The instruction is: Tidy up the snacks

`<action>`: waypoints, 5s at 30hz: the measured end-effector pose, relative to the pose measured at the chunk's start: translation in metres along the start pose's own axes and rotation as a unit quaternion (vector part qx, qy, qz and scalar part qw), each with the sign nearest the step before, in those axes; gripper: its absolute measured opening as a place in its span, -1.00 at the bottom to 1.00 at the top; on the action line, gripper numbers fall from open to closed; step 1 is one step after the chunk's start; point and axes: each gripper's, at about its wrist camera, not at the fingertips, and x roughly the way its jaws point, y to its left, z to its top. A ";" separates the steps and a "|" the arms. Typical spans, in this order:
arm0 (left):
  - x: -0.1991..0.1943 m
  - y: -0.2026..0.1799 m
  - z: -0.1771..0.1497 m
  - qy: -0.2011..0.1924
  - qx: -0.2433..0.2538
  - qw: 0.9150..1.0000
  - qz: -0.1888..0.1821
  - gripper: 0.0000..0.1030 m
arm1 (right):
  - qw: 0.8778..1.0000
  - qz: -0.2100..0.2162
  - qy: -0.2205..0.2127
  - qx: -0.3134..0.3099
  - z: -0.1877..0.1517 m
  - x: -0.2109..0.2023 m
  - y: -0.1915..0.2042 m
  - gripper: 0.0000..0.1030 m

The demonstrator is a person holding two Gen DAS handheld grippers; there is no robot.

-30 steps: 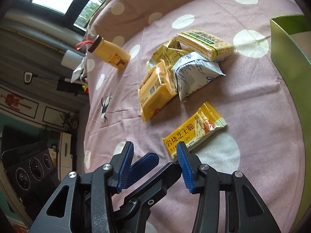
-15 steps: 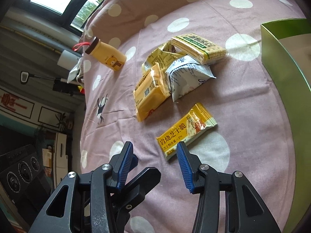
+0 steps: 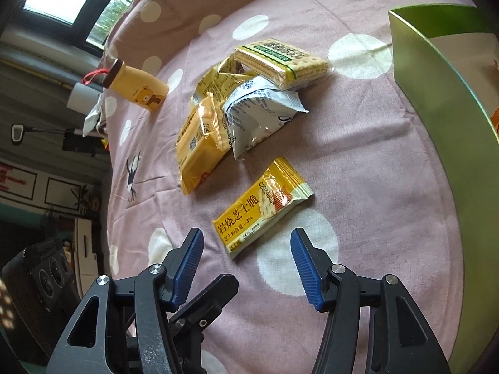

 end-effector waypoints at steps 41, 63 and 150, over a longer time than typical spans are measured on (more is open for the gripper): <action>-0.052 -0.049 0.002 -0.167 0.046 0.985 -0.021 -0.39 | 0.981 -0.063 -0.125 -0.133 -0.004 -0.040 0.033 0.04; -0.033 -0.203 0.020 -0.180 0.193 0.955 -0.135 -0.36 | 0.951 -0.084 -0.296 0.012 -0.006 -0.174 -0.070 0.04; -0.083 0.059 0.013 -0.187 -0.084 0.975 0.080 0.69 | 0.928 -0.264 -0.261 0.011 -0.004 -0.155 -0.044 0.48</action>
